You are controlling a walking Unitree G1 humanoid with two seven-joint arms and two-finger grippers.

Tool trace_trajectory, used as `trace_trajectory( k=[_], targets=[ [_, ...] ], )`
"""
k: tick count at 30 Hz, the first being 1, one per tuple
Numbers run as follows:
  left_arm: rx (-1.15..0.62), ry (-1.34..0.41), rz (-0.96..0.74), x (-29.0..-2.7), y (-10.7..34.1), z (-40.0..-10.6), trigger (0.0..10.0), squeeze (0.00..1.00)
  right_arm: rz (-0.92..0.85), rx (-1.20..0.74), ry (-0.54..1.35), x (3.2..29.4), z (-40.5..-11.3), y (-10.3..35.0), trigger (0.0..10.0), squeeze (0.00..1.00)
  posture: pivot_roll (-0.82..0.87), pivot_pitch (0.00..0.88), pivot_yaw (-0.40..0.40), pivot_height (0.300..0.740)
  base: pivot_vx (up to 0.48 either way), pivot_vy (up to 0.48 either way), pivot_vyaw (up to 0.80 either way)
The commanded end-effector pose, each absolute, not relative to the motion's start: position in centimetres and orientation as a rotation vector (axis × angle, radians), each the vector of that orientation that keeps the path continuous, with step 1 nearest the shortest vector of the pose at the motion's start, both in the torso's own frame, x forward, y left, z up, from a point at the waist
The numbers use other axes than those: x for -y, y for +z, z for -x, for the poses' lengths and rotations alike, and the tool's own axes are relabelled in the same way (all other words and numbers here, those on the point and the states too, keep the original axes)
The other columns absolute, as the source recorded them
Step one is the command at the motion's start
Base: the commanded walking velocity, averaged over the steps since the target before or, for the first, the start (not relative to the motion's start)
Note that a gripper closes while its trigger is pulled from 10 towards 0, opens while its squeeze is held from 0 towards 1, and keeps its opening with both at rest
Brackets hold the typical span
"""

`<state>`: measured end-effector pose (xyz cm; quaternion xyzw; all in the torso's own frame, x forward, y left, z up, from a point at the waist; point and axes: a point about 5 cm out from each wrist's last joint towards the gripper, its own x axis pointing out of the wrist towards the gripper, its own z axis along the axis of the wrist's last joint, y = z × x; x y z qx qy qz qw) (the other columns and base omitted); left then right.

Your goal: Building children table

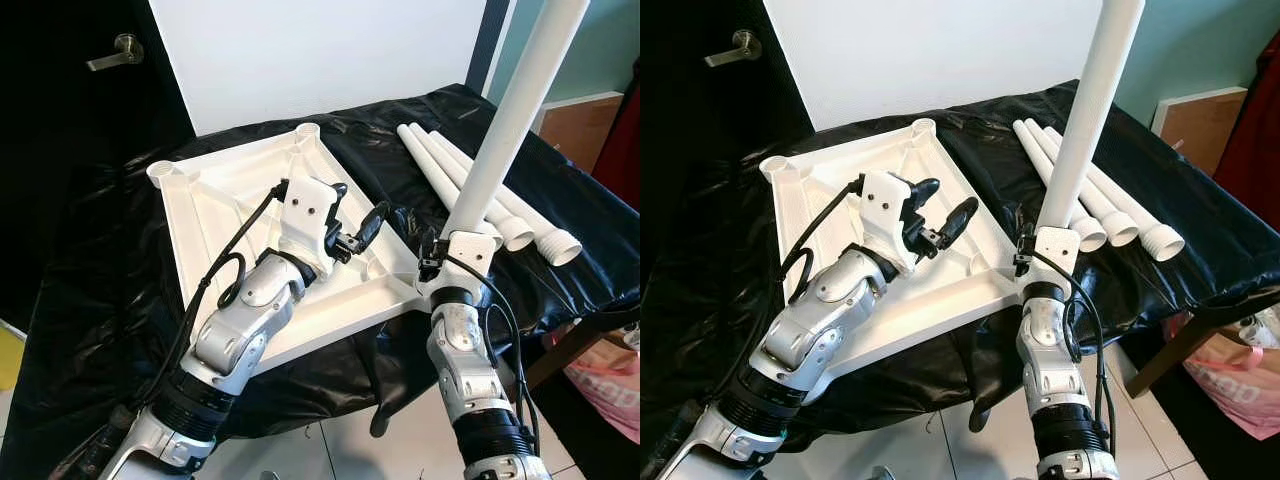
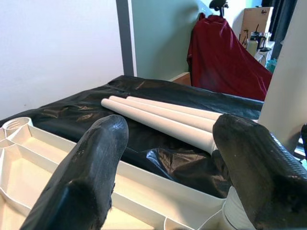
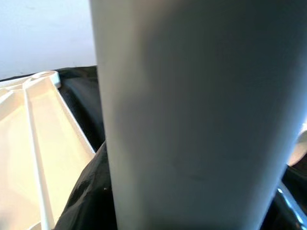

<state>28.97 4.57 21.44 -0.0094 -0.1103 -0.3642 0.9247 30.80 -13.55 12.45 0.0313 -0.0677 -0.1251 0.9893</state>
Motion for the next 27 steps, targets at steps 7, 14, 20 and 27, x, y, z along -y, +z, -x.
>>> trace_trajectory(
  k=[7, 14, 20, 27],
  targets=[
    [0.240, -0.932, -0.015, -3.9, 21.7, -28.5, 10.0, 0.00, -0.022, 0.116, -0.325, 14.5, -30.5, 12.3, 10.0, 0.00, -0.09, 0.008, 0.044, 0.740, 0.000, 0.000, 0.00],
    [0.241, -0.930, -0.014, -4.0, 21.8, -28.5, 10.0, 0.00, 0.004, 0.292, -0.314, 14.1, -30.5, 16.5, 10.0, 0.00, -0.10, 0.015, 0.046, 0.740, 0.000, 0.000, 0.00],
    [0.242, -0.930, -0.009, -3.9, 21.8, -28.5, 10.0, 0.00, 0.015, 0.320, -0.310, 14.0, -30.4, 17.3, 10.0, 0.00, -0.10, 0.019, 0.042, 0.740, 0.000, 0.000, 0.00],
    [0.243, -0.934, -0.003, -3.8, 21.9, -28.5, 10.0, 0.00, 0.013, 0.277, -0.218, 14.0, -30.4, 16.3, 10.0, 0.00, -0.09, 0.019, 0.039, 0.740, 0.000, 0.000, 0.00]
  ],
)
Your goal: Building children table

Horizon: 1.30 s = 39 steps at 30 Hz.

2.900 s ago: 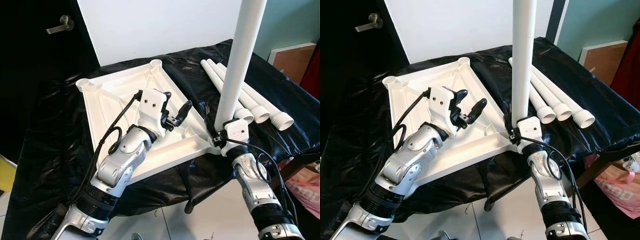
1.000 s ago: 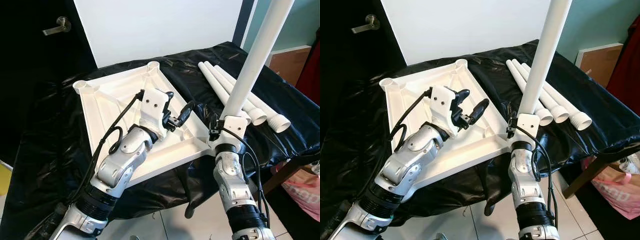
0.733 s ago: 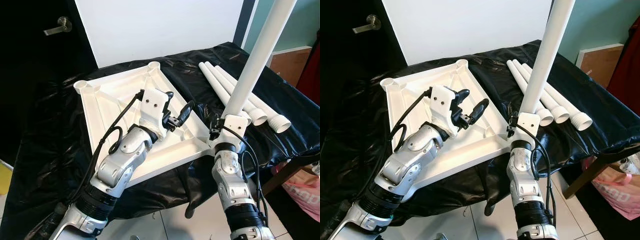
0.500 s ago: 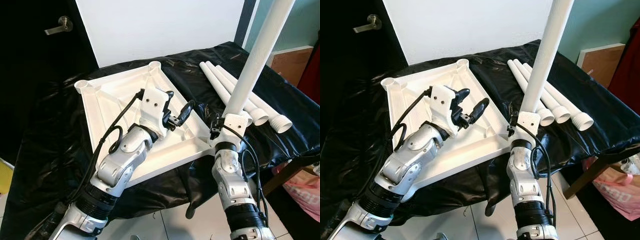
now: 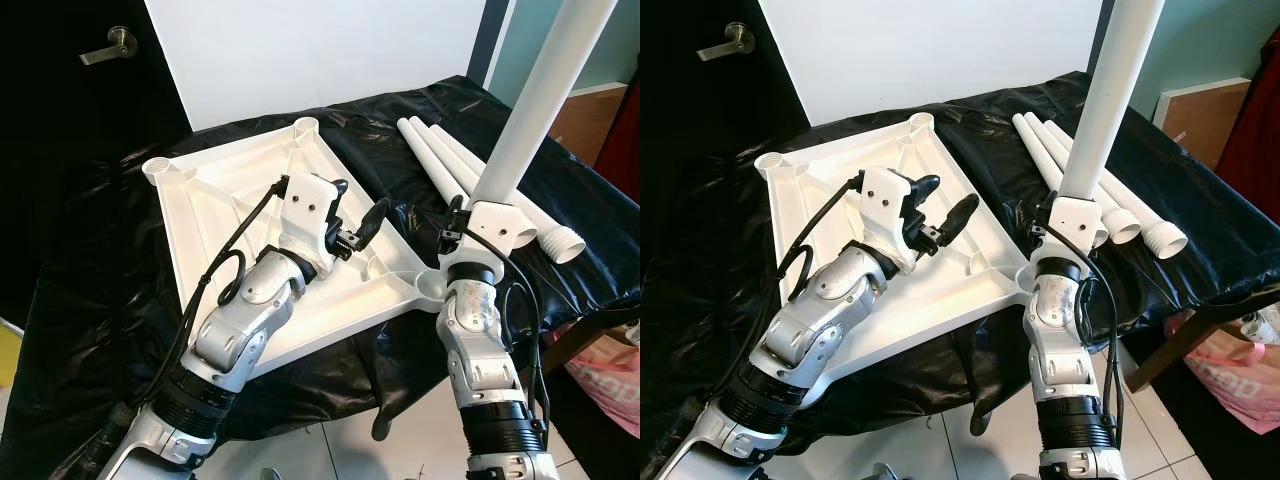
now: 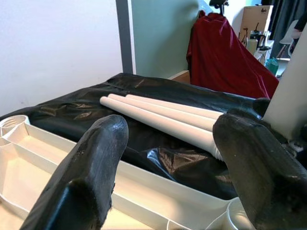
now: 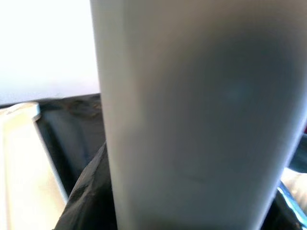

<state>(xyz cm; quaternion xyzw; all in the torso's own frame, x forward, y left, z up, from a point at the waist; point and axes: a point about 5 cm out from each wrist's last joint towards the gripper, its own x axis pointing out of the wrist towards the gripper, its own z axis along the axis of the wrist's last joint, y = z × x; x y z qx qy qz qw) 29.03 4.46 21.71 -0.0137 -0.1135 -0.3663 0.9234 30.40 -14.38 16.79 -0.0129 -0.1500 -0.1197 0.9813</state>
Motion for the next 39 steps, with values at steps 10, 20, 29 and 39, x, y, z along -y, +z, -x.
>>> trace_trajectory(
  k=[10, 20, 29, 39],
  targets=[
    [0.239, -1.075, 0.068, -3.3, 22.5, -27.5, 10.0, 1.00, 0.069, 0.239, 0.085, 14.4, -31.4, 16.4, 10.0, 0.00, -0.10, 0.016, 0.039, 0.740, 0.000, 0.000, 0.00],
    [0.269, -1.354, 0.024, -1.9, 23.9, -26.2, 10.0, 0.00, 0.243, 0.154, 0.523, 14.8, -32.6, 17.5, 10.0, 0.00, -0.10, 0.000, 0.032, 0.740, 0.000, 0.000, 0.00],
    [0.270, -1.523, 0.035, -1.5, 25.0, -25.2, 10.0, 0.00, 0.305, 0.112, 0.708, 15.3, -33.0, 18.5, 10.0, 0.00, -0.10, 0.000, 0.025, 0.740, 0.000, 0.000, 0.00],
    [0.283, -1.679, 0.078, -1.7, 26.6, -24.6, 10.0, 0.00, 0.375, -0.025, 0.992, 15.8, -32.6, 18.4, 10.0, 0.00, -0.10, 0.000, 0.011, 0.740, 0.000, 0.000, 0.00]
  ],
)
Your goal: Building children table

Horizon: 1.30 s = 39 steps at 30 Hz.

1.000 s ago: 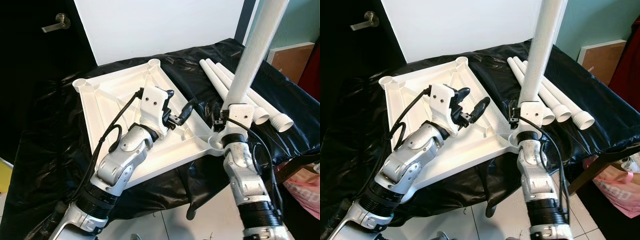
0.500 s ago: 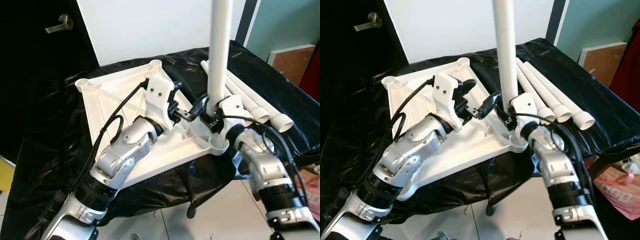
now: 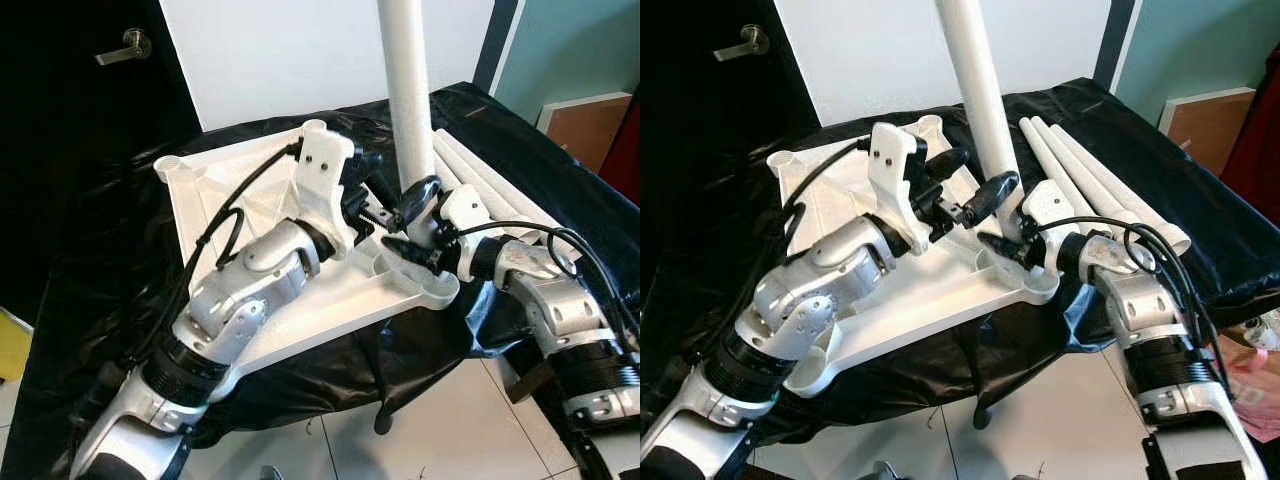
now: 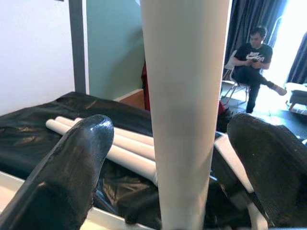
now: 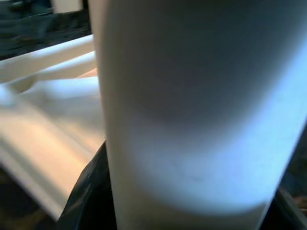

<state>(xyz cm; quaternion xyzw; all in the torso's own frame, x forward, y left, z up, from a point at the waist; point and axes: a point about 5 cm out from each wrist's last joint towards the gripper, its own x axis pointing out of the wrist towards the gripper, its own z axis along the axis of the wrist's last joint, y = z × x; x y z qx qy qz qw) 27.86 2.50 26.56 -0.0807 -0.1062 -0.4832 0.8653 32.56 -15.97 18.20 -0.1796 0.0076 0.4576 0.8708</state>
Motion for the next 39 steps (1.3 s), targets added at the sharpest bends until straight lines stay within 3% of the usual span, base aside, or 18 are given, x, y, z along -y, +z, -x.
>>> trace_trajectory(
  k=[1, 13, 14, 16, 17, 19, 37, 38, 39],
  targets=[
    [0.283, -1.692, 0.088, -1.7, 26.8, -24.6, 10.0, 0.00, 0.377, -0.043, 1.021, 15.8, -32.6, 18.3, 10.0, 0.00, -0.09, 0.000, 0.010, 0.740, 0.000, 0.000, 0.00],
    [0.267, -1.786, 0.218, -1.6, 28.1, -23.9, 10.0, 0.00, 0.342, -0.095, 1.191, 15.2, -31.7, 18.1, 10.0, 0.00, -0.09, 0.000, 0.010, 0.740, 0.000, 0.000, 0.00],
    [0.265, -1.793, 0.228, -1.6, 28.2, -23.8, 8.6, 0.00, 0.339, -0.098, 1.202, 15.1, -31.6, 18.1, 10.0, 0.00, -0.09, 0.000, 0.009, 0.740, 0.000, 0.000, 0.00],
    [0.265, -1.793, 0.228, -1.6, 28.2, -23.8, 8.6, 0.00, 0.339, -0.098, 1.202, 15.1, -31.6, 18.1, 10.0, 0.00, -0.09, 0.000, 0.009, 0.740, 0.000, 0.000, 0.00],
    [0.267, -1.798, 0.237, -1.6, 28.2, -23.7, 0.0, 0.00, 0.337, -0.101, 1.212, 15.1, -31.6, 18.1, 10.0, 0.00, -0.09, 0.000, 0.009, 0.740, 0.000, 0.000, 0.00],
    [0.269, -1.803, 0.256, -1.7, 28.4, -23.7, 0.0, 0.00, 0.336, -0.105, 1.223, 15.0, -31.5, 18.0, 10.0, 0.00, -0.09, 0.000, 0.010, 0.740, 0.000, 0.000, 0.00],
    [0.266, -1.799, 0.266, -1.9, 28.7, -23.5, 0.0, 0.00, 0.324, -0.093, 1.235, 14.6, -31.4, 17.9, 10.0, 0.00, -0.08, 0.000, 0.016, 0.740, 0.000, 0.000, 0.00],
    [0.268, -1.778, 0.247, -1.8, 28.8, -23.6, 10.0, 0.00, 0.320, -0.086, 1.229, 14.6, -31.5, 18.0, 10.0, 0.00, -0.07, 0.000, 0.014, 0.740, 0.000, 0.000, 0.00],
    [0.268, -1.764, 0.238, -1.7, 28.8, -23.7, 10.0, 0.00, 0.315, -0.081, 1.225, 14.5, -31.6, 18.0, 10.0, 0.00, -0.07, 0.000, 0.014, 0.740, 0.000, 0.000, 0.00]
  ],
)
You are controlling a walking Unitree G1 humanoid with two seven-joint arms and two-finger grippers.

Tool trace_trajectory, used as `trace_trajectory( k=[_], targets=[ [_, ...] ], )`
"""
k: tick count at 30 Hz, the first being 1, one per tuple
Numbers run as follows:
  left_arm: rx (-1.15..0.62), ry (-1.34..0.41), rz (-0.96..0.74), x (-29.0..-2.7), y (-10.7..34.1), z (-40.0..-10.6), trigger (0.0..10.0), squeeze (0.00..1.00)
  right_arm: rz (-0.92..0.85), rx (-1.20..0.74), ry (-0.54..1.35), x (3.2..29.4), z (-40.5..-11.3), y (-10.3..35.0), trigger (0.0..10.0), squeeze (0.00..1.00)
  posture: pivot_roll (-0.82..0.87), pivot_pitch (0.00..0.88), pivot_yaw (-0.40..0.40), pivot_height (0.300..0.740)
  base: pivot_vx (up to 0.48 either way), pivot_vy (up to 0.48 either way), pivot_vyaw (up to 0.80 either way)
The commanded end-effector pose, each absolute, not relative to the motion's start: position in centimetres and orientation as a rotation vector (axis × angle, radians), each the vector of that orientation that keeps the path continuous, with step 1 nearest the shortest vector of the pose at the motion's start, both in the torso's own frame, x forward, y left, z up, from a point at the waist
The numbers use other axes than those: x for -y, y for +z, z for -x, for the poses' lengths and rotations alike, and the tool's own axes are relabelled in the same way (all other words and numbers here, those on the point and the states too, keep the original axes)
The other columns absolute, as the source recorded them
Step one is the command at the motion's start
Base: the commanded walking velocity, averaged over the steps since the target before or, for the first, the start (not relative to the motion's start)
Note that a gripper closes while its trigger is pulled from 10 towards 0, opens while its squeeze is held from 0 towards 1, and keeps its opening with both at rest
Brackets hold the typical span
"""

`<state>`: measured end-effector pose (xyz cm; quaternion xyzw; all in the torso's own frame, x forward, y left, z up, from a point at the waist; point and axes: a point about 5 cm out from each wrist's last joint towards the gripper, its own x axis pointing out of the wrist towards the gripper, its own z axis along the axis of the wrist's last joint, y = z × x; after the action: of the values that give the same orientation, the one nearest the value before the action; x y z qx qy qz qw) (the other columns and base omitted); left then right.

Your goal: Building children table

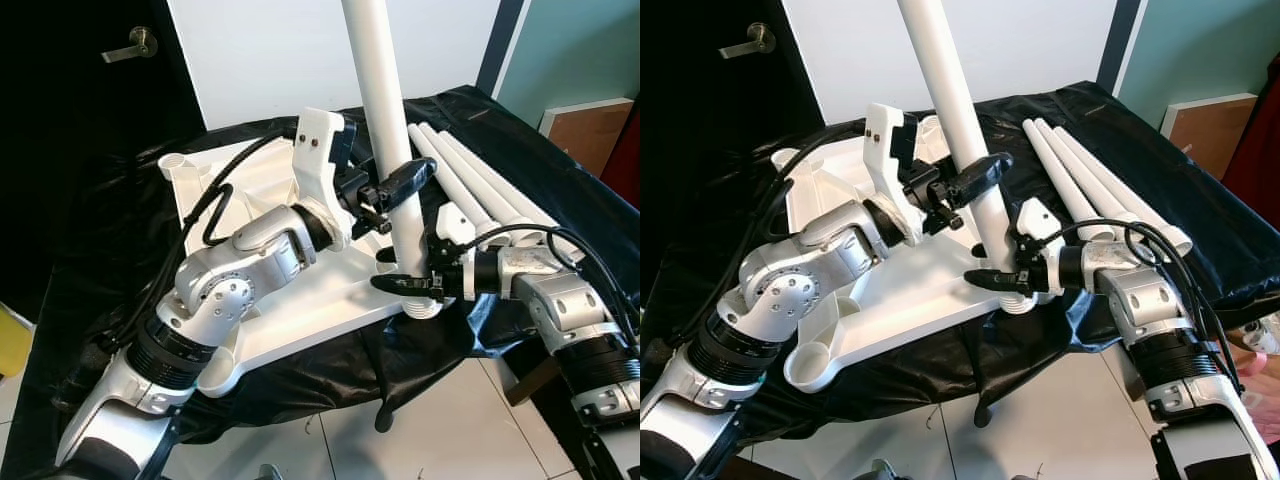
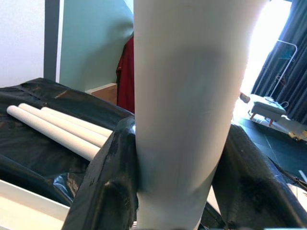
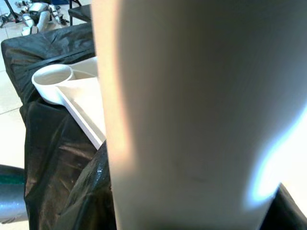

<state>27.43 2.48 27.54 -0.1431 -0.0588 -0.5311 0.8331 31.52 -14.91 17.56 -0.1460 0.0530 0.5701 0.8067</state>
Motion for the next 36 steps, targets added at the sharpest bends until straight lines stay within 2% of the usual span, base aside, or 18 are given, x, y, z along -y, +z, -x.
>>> trace_trajectory(
  k=[1, 2, 3, 11, 15, 16, 17, 18, 21, 26, 36],
  targets=[
    [0.268, -1.750, 0.230, -1.6, 28.9, -23.8, 10.0, 0.00, 0.308, -0.080, 1.220, 14.4, -31.7, 18.0, 10.0, 0.00, -0.07, 0.000, 0.014, 0.740, 0.000, 0.000, 0.00],
    [0.268, -1.750, 0.230, -1.6, 28.9, -23.8, 10.0, 0.00, 0.308, -0.080, 1.220, 14.4, -31.7, 18.0, 10.0, 0.00, -0.07, 0.000, 0.014, 0.740, 0.000, 0.000, 0.00],
    [0.270, -1.736, 0.224, -1.6, 29.0, -23.9, 10.0, 0.00, 0.306, -0.077, 1.216, 14.4, -31.8, 18.0, 10.0, 1.00, -0.06, 0.000, 0.008, 0.740, 0.000, 0.000, 0.00],
    [0.287, -1.681, 0.213, -1.6, 29.5, -24.2, 10.0, 0.00, 0.306, -0.044, 1.199, 14.2, -32.0, 18.4, 10.0, 1.00, -0.06, 0.000, 0.004, 0.740, 0.000, 0.000, 0.00],
    [0.301, -1.621, 0.224, -1.7, 30.2, -24.7, 10.0, 0.00, 0.294, -0.005, 1.126, 14.1, -32.5, 18.9, 10.0, 1.00, -0.06, 0.000, 0.002, 0.740, 0.000, 0.000, 0.00],
    [0.304, -1.601, 0.233, -1.7, 30.4, -24.9, 10.0, 0.00, 0.292, 0.002, 1.101, 14.1, -32.7, 19.0, 10.0, 0.56, -0.06, 0.000, 0.002, 0.740, 0.000, 0.000, 0.00],
    [0.304, -1.601, 0.233, -1.7, 30.4, -24.9, 10.0, 0.00, 0.292, 0.002, 1.101, 14.1, -32.7, 19.0, 10.0, 0.56, -0.06, 0.000, 0.002, 0.740, 0.000, 0.000, 0.00],
    [0.306, -1.578, 0.235, -1.8, 30.5, -25.1, 10.0, 0.00, 0.300, 0.012, 1.077, 14.0, -32.8, 19.1, 10.0, 0.00, -0.07, 0.000, 0.006, 0.740, 0.000, 0.000, 0.00],
    [0.312, -1.552, 0.230, -1.8, 30.5, -25.3, 10.0, 0.00, 0.310, 0.021, 1.035, 13.9, -33.0, 19.1, 10.0, 0.00, -0.07, 0.000, 0.006, 0.740, 0.000, 0.000, 0.00],
    [0.321, -1.467, 0.215, -1.4, 30.7, -26.1, 10.0, 0.00, 0.333, 0.044, 0.859, 13.5, -33.7, 18.8, 10.0, 0.00, -0.07, 0.000, 0.013, 0.740, 0.000, 0.000, 0.00],
    [0.290, -1.326, 0.249, -1.2, 30.7, -28.1, 10.0, 0.00, 0.321, 0.077, 0.740, 11.5, -33.6, 18.1, 10.0, 0.00, -0.09, 0.000, 0.039, 0.740, 0.000, 0.000, 0.00]
  ],
)
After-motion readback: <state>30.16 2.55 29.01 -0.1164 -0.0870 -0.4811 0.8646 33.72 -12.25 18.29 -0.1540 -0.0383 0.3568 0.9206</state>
